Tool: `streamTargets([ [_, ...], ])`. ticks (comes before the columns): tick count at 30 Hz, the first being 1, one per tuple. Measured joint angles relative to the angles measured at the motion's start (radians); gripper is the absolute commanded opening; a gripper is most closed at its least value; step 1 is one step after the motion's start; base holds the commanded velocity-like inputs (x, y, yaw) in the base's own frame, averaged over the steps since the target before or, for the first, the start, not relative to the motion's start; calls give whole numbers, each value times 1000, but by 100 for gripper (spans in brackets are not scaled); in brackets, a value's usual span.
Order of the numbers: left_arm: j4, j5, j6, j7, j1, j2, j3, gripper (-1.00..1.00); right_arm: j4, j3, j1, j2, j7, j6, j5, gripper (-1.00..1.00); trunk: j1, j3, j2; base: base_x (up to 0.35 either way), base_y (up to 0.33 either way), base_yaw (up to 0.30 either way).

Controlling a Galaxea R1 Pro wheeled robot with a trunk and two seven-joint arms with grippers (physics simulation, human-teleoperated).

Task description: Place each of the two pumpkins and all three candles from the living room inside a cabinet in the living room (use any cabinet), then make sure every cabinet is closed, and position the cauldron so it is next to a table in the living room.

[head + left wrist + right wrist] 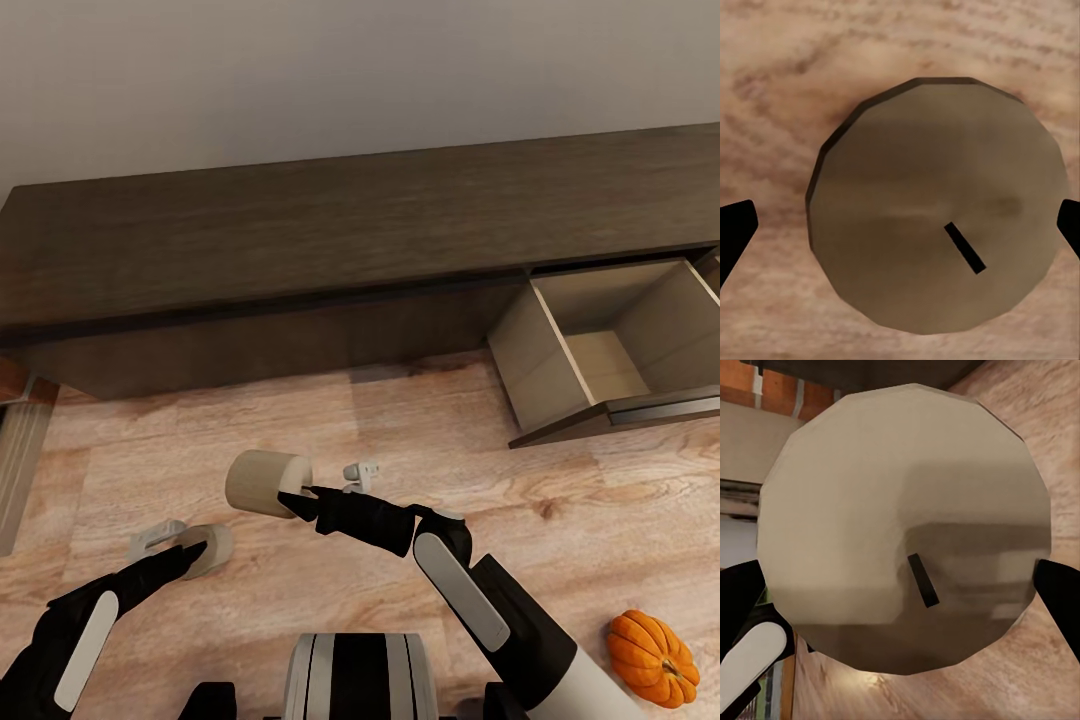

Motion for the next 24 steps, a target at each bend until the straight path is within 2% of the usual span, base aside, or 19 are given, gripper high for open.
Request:
streamTargets([
  [12,0,0,0,-3,0,1,-2,100,1,1,0,1,0,0,0,-100,0,0,0,0,0,0],
  [17,0,-2,-1,-58,0,1,-1,100,1,1,0,1,-1,0,0,-100,0,0,0,0,0,0],
  [24,0,-9,-4,-68,0,1,0,100,2,1,0,2,-1,0,0,-100,1,-8,0,0,0,0],
])
